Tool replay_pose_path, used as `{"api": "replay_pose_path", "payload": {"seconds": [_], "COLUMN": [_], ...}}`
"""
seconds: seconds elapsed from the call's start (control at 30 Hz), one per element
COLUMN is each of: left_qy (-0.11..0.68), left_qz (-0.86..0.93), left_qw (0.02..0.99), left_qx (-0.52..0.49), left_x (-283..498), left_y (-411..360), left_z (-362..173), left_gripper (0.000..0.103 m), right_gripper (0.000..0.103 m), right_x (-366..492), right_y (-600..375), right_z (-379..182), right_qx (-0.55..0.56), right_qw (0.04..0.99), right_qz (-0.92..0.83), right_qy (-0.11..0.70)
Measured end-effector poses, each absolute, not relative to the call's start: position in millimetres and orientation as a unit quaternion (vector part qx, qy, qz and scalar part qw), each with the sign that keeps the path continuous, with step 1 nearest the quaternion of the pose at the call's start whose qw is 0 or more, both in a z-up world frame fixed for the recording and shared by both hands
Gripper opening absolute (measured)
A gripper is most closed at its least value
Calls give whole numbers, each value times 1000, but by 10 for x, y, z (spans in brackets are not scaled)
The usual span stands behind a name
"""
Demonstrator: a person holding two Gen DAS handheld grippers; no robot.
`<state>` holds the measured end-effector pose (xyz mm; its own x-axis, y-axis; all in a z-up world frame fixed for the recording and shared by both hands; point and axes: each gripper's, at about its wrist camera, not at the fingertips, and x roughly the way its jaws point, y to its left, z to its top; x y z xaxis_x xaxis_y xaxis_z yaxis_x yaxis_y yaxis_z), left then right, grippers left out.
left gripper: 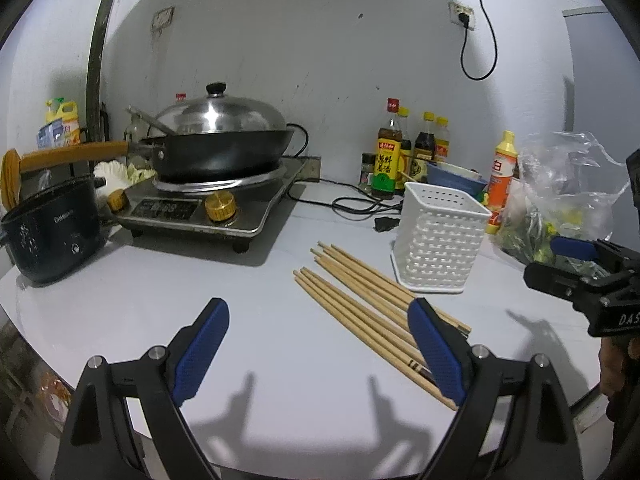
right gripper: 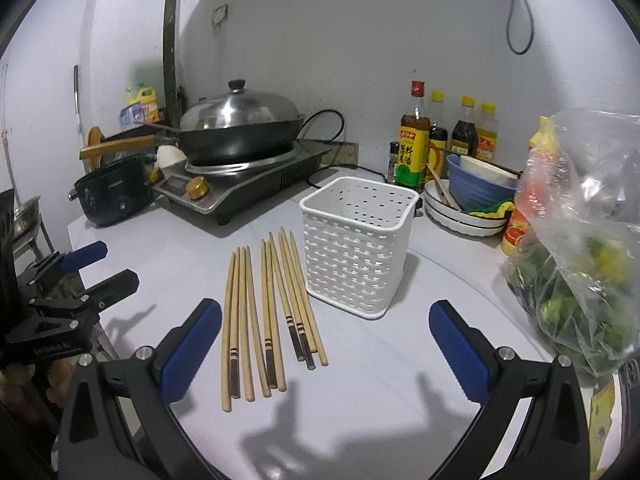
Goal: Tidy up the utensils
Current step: 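Lower the right tool onto the chopsticks and pinch one chopstick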
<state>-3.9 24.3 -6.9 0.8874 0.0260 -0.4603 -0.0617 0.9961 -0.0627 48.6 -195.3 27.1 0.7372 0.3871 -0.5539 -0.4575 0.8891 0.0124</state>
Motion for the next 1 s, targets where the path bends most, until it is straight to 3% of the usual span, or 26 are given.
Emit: {"api": "replay_pose_path", "payload": {"seconds": [0.13,0.2,0.3,0.6,0.8,1.0], "left_qy": [252,260,268,293,302,317], "left_qz": [21,19,20,19,12,8], "left_qw": [966,964,961,949,945,941], "left_qx": [-49,-57,-71,-114,-121,-117], "left_x": [66,122,185,407,502,601], "left_y": [321,366,451,715,786,747], "left_z": [-133,-168,-218,-337,-403,-462], "left_gripper": [91,91,91,91,91,91], "right_gripper": [90,73,56,22,13,12], "right_x": [625,720,851,1248,1515,1618], "right_y": [-1855,-1799,-1703,-1320,-1147,-1157], "right_z": [204,154,80,-162,-475,-621], "right_qx": [-72,-74,-81,-133,-167,-170], "right_qw": [920,913,904,880,853,844], "right_qz": [238,244,250,259,251,252], "right_qy": [301,317,336,375,425,442]}}
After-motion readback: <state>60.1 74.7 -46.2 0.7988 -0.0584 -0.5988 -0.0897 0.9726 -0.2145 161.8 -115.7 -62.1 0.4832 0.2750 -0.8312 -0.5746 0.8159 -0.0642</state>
